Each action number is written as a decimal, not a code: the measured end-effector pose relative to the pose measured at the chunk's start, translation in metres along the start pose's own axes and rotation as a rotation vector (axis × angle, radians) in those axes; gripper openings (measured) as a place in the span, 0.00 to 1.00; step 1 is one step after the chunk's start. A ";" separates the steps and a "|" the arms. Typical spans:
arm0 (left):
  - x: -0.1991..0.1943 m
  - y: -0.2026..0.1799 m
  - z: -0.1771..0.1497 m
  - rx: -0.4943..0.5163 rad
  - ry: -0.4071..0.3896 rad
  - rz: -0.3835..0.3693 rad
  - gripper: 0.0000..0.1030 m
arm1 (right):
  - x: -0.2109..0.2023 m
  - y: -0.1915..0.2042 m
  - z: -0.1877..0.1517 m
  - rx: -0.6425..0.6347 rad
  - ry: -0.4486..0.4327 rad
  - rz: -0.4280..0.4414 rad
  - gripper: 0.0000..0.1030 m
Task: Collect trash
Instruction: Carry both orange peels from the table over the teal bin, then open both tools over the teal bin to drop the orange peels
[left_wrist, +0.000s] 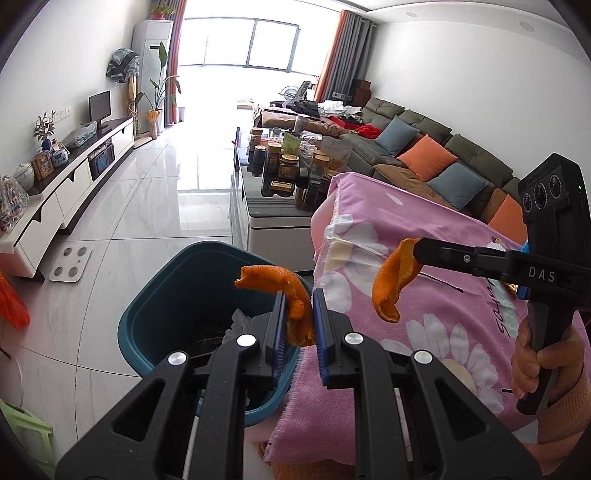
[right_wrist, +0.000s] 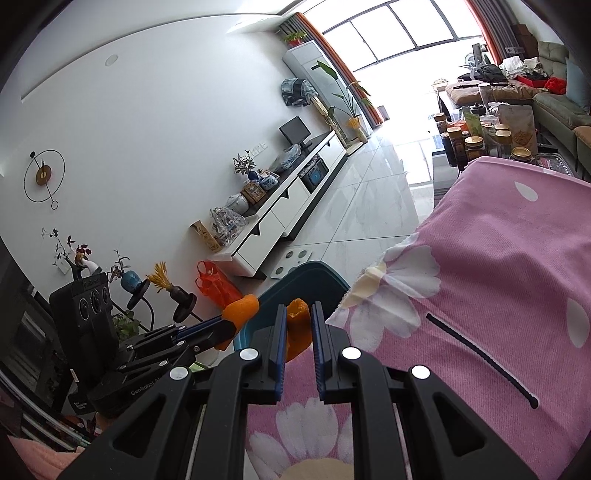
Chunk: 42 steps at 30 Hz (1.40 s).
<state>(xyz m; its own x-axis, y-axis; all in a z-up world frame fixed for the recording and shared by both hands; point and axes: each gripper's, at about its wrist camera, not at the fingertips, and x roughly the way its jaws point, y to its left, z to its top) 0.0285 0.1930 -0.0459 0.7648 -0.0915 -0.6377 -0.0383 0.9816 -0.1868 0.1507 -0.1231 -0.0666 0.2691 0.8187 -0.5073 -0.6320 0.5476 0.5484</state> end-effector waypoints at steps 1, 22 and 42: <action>0.000 0.001 0.000 -0.001 0.000 0.003 0.14 | 0.002 0.001 0.001 -0.002 0.002 0.000 0.11; 0.026 0.023 -0.005 -0.054 0.041 0.061 0.14 | 0.049 0.003 0.009 -0.005 0.070 -0.015 0.11; 0.079 0.043 -0.016 -0.111 0.124 0.111 0.14 | 0.092 0.007 0.006 -0.008 0.139 -0.067 0.13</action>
<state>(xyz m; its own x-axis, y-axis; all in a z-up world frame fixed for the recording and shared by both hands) 0.0773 0.2250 -0.1166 0.6671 -0.0103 -0.7449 -0.1940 0.9630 -0.1871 0.1754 -0.0426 -0.1050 0.2079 0.7483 -0.6299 -0.6221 0.5981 0.5052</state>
